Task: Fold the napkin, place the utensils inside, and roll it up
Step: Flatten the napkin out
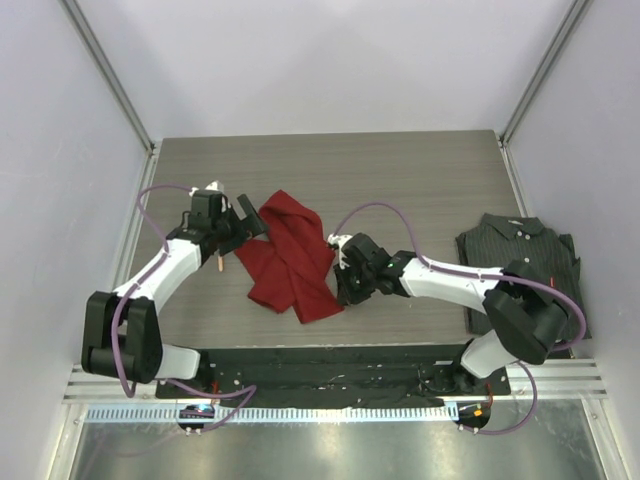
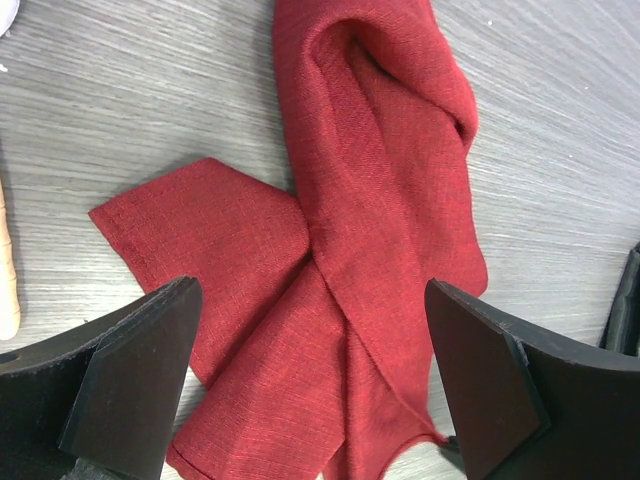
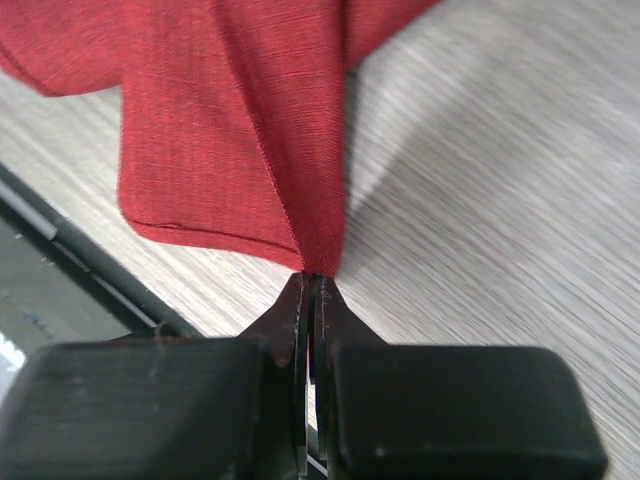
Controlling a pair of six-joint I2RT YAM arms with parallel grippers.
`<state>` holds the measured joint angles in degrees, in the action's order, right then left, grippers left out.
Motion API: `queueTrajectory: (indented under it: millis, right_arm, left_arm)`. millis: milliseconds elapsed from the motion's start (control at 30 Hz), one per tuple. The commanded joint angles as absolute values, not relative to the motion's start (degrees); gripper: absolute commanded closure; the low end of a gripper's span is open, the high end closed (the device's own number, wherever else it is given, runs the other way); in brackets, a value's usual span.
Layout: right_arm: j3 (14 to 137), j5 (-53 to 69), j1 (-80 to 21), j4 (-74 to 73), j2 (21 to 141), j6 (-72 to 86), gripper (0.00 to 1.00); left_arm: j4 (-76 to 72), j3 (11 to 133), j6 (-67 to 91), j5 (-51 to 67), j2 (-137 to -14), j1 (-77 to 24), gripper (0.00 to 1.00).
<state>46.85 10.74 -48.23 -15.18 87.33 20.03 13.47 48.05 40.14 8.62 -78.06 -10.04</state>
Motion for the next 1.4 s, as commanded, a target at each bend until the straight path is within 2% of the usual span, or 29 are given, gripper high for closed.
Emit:
queueTrajectory:
  millis: [0,267,767,867,967,1000,1100,1233,1367]
  right_arm:
    - [48.96,1.35,-48.52,-18.54,80.18,19.95,0.99]
    - [46.06,-11.95,-48.17,-24.08,73.30,23.20,0.99]
    - [44.12,-12.39,-47.81,-25.14,71.63,26.46,0.99]
    - [44.73,-13.09,-47.81,-25.40,70.67,26.54,0.99]
    - [45.79,-14.59,-47.81,-25.84,70.40,26.19,0.99]
    - [46.84,-15.81,-47.81,-26.10,70.49,25.76,0.99]
    - [49.99,-17.83,-47.73,-27.33,70.22,23.83,0.99]
    - [57.20,-27.21,-47.72,-32.06,69.96,19.27,0.99]
    - [65.55,-35.30,-47.37,-34.98,68.82,14.51,0.99]
  left_arm:
    - [10.99,48.43,40.17,6.86,-79.27,-10.63,0.00]
    - [9.24,51.85,38.94,3.08,-85.59,-12.13,0.05]
    - [2.73,61.95,38.58,0.44,-101.51,-12.66,0.28]
    - [0.97,63.45,38.58,3.34,-104.06,-13.09,0.37]
    - [-1.56,64.33,37.89,3.43,-105.99,-14.32,0.54]
    - [-1.76,64.77,37.71,3.69,-106.34,-14.67,0.72]
    - [-1.67,65.57,37.44,4.13,-106.53,-14.94,0.97]
    - [-0.18,65.74,37.00,2.99,-98.03,-14.94,1.00]
    - [8.68,71.00,34.72,1.24,-89.77,-14.94,1.00]
